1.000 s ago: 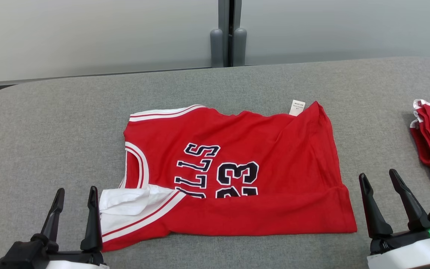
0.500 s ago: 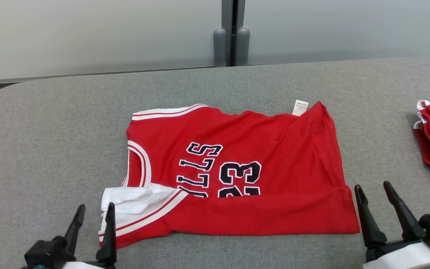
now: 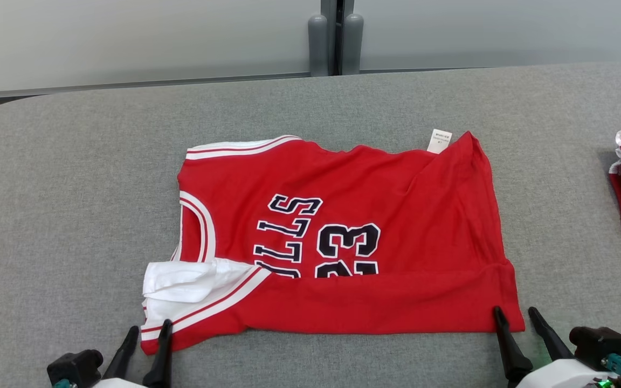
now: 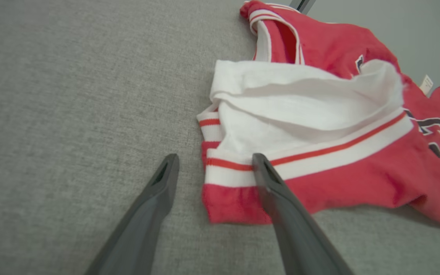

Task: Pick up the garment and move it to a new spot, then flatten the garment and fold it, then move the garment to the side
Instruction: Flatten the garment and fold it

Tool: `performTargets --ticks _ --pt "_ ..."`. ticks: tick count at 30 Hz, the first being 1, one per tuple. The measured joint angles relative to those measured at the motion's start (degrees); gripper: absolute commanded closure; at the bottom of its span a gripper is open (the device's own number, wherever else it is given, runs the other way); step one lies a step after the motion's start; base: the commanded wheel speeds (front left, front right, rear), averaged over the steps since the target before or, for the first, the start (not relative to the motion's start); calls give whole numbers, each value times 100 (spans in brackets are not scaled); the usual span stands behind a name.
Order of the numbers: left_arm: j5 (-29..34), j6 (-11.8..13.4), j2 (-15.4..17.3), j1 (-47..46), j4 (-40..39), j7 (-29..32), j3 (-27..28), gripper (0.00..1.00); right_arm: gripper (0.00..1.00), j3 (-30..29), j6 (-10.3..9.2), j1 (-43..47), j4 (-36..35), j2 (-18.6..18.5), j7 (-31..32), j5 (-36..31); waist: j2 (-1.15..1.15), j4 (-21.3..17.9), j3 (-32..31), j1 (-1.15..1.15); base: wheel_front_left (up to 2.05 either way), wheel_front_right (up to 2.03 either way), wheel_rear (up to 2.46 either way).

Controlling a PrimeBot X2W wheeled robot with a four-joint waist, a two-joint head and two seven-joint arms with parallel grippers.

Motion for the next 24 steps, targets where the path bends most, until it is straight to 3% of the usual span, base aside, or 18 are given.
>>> performTargets --ticks 1,2,3,4,5,13,24 --pt "-2 -22 10 -60 75 -2 -20 76 0 37 0 -59 103 2 -13 29 0 3 3 0 0 0 0" --pt "-9 -43 14 -105 144 -9 -36 100 0 78 0 -121 182 4 -19 58 0 7 8 0 0 0 0" --pt "-16 -48 26 -153 216 -11 -59 100 24 120 0 -187 281 7 7 103 0 10 9 0 0 0 0" --pt "-18 -55 38 -191 271 -37 -81 100 59 140 0 -238 341 9 -4 141 0 12 8 0 0 0 0" --pt "-20 -81 43 -226 322 -60 -98 100 100 167 0 -277 388 4 -24 177 0 15 7 0 0 0 0" --pt "-64 -107 44 -237 409 -260 -76 100 100 355 1 -331 493 -34 -77 461 0 35 -76 0 0 0 0" --pt "-272 53 345 612 -345 80 97 100 100 387 8 578 -224 -223 393 780 0 111 -357 0 0 0 0"
